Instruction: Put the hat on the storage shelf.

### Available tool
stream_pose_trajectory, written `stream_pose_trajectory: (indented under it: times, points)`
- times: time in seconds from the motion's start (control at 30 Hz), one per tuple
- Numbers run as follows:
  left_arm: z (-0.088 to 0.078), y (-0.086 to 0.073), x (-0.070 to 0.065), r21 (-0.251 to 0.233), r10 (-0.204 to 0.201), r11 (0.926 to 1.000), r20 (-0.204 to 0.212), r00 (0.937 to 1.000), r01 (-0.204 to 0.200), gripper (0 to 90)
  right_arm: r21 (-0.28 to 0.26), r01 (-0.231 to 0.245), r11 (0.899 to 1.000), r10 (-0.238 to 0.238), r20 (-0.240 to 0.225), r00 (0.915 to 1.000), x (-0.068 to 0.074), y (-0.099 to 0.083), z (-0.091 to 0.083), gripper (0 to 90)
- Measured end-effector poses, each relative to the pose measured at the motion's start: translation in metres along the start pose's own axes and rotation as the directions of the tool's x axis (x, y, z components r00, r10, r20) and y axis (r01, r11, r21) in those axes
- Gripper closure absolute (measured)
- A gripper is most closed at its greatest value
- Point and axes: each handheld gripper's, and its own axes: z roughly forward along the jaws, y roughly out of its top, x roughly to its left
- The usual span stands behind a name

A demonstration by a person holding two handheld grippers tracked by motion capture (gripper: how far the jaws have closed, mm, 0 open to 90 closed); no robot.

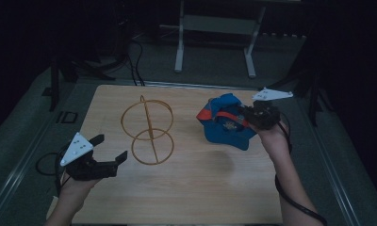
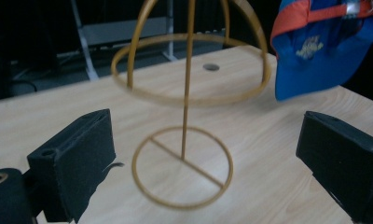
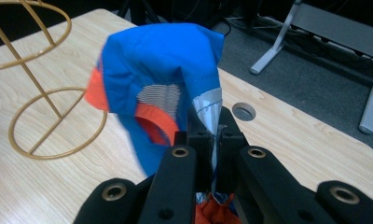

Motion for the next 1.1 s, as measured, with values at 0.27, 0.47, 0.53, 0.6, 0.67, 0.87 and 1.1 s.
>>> stream_pose_trajectory:
  times: [0.27,0.47,0.53,0.6,0.67,0.87,1.1]
  points:
    - [0.02,0.052,-0.017,0.001,0.061,0.9982,0.063,0.9962,-0.061,5.4,-0.021,0.002,1.0,-0.003,-0.015,0.9999,0.003,0.004,-0.01,88.0]
    - [0.037,0.074,-0.027,0.001,0.085,0.9963,0.103,0.991,-0.086,6.1,-0.023,0.017,1.0,-0.018,-0.005,0.9998,0.004,0.006,-0.016,88.0]
    - [0.044,0.081,-0.031,0.001,0.091,0.9958,0.12,0.9886,-0.092,6.2,-0.026,0.01,1.0,-0.011,-0.014,0.9998,0.003,0.005,-0.018,88.0]
    - [0.057,0.089,-0.039,0.01,0.107,0.9939,0.139,0.9845,-0.11,6.2,-0.025,0.015,1.0,-0.016,-0.013,0.9998,0.004,0.005,-0.019,88.0]
    - [0.065,0.094,-0.045,0.014,0.113,0.9931,0.154,0.9815,-0.117,6.2,-0.027,0.016,1.0,-0.017,-0.017,0.9997,0.005,0.005,-0.02,88.0]
    - [0.083,0.105,-0.06,0.028,0.142,0.9882,0.195,0.9705,-0.151,6.8,-0.032,0.026,0.999,-0.027,-0.029,0.9992,0.009,0.004,-0.02,87.9]
    - [0.11,0.123,-0.085,0.032,0.171,0.9823,0.254,0.952,-0.184,7.1,-0.025,0.053,0.998,-0.054,-0.038,0.9978,0.018,0.003,-0.02,88.0]
